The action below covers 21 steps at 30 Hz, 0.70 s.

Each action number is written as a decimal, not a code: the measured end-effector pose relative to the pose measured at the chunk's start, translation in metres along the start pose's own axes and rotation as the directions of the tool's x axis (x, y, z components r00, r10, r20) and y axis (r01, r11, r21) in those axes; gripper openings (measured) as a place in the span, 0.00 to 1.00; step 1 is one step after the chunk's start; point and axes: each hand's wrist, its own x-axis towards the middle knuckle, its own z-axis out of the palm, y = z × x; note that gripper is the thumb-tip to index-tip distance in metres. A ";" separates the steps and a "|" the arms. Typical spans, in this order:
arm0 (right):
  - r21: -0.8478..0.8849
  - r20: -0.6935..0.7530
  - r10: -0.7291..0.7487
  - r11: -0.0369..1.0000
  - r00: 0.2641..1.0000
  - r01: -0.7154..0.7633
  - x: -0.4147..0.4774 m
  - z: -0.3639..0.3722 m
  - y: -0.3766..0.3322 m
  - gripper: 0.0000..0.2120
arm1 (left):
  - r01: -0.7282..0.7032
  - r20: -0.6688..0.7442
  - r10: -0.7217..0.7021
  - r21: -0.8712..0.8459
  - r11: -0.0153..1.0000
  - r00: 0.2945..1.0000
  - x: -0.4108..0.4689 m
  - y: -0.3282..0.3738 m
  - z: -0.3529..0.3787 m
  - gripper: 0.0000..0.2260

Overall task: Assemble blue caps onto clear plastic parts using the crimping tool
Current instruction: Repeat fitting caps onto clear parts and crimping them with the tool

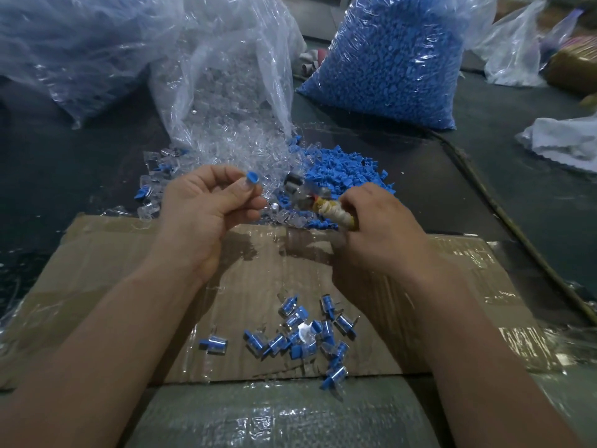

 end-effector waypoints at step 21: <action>0.216 -0.019 -0.085 0.973 0.996 0.087 -0.009 0.004 -0.020 0.09 | -0.123 0.029 0.120 0.115 0.986 0.992 -0.010 0.001 0.008 0.05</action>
